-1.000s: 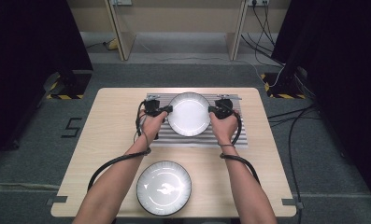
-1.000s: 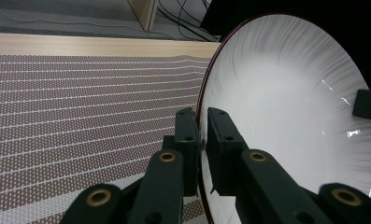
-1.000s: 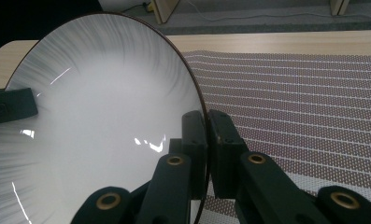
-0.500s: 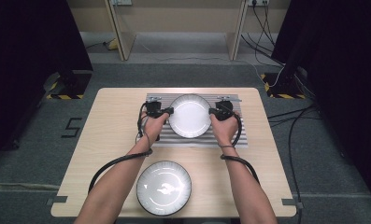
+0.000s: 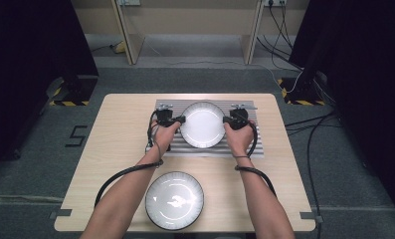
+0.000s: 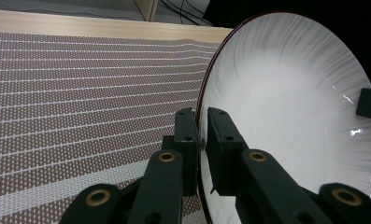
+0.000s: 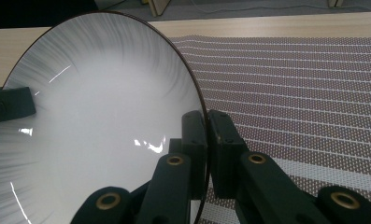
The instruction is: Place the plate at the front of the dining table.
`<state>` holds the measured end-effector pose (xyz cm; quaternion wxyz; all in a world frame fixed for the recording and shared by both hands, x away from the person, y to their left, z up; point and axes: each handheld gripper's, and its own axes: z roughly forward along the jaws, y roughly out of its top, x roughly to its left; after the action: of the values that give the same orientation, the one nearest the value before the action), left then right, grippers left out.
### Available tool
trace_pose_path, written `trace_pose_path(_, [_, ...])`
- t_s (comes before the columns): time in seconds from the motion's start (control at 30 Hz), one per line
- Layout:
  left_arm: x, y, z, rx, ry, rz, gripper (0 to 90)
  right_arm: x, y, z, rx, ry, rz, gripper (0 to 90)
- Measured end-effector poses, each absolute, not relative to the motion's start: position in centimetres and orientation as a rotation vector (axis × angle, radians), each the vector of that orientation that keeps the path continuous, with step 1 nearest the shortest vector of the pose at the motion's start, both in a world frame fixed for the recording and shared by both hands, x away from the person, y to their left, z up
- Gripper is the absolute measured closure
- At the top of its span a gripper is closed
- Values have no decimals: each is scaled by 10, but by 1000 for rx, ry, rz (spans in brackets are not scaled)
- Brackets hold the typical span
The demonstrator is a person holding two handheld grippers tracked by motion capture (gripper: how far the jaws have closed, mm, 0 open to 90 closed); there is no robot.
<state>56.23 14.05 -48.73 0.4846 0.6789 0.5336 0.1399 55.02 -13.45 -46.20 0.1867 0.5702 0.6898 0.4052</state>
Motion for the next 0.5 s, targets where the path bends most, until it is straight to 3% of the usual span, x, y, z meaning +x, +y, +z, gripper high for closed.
trace_pose_path(0.5, [564, 139, -492, 1668, 1306, 344, 823, 551, -135, -469, 1613, 1943, 1130, 861])
